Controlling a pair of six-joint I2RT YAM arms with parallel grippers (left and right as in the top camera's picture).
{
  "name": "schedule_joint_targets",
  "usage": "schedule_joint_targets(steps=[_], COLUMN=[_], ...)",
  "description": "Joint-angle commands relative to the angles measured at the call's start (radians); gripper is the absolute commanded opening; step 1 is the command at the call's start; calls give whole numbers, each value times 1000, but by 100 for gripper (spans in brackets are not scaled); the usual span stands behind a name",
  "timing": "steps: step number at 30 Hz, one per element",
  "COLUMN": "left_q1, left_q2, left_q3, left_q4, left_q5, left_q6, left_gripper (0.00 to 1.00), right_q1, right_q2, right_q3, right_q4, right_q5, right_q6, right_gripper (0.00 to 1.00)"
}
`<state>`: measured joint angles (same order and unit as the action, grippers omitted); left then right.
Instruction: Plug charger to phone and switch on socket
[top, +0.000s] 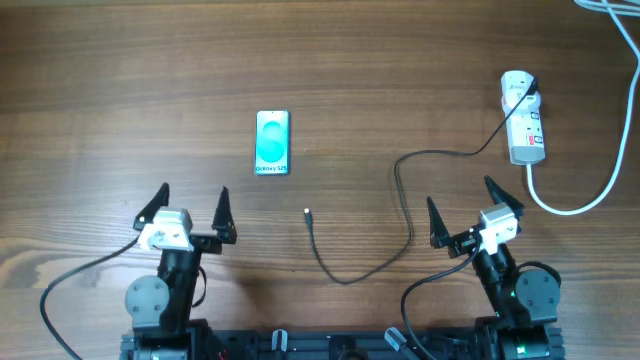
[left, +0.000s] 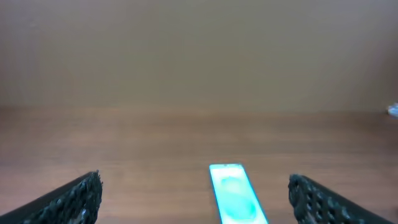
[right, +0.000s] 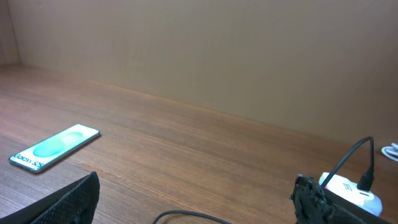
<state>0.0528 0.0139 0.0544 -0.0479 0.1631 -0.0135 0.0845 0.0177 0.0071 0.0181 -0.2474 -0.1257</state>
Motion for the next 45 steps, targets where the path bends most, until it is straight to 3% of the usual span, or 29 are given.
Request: schedule_joint_targets(steps=[1,5,9,20,26,27,28,31,34,38,40,42,43,44,45], left_q1=[-3,-3,-3,-3,-3,-3,-5,-32,-81,-126,-143,-163,-168,-177,-182], left_q2=[-6,49,277,1355,1642,1669,1700,1778,1866,1928,1952,1982,1994,2010,2023], left_q3=[150,358,613,1690,1722,1722,1719,1712,1712,1712,1712,1712,1712,1712,1712], left_q4=[-127,-382,-585,-1299,-1135,-1117,-1105,-1099,-1068,-1010,-979,-967,-960,-944,-933], left_q5=[46,50,72,124,172,188,188,156,24,14,13,-9,-9,-9,-9], left_q6=[-103,-130,-124,-54,-54,-54,-74,-100,-174,-178,-194,-209,-209,-208,-208], left_gripper=[100,100,100,100,98,43,4,4,4,5,13,36,89,100,100], right_q1=[3,3,3,3,3,3,3,3,3,3,3,3,3,3,3], right_q2=[0,0,0,0,0,0,0,0,0,0,0,0,0,0,0], right_q3=[-2,-2,-2,-2,-2,-2,-2,-2,-2,-2,-2,-2,-2,-2,-2], right_q4=[3,3,3,3,3,3,3,3,3,3,3,3,3,3,3], right_q5=[-13,-13,-13,-13,-13,-13,-13,-13,-13,-13,-13,-13,-13,-13,-13], right_q6=[-6,-5,-5,-6,-5,-6,-5,-6,-5,-5,-5,-5,-5,-5,-5], right_gripper=[100,100,100,100,100,100,100,100,100,100,100,100,100,100,100])
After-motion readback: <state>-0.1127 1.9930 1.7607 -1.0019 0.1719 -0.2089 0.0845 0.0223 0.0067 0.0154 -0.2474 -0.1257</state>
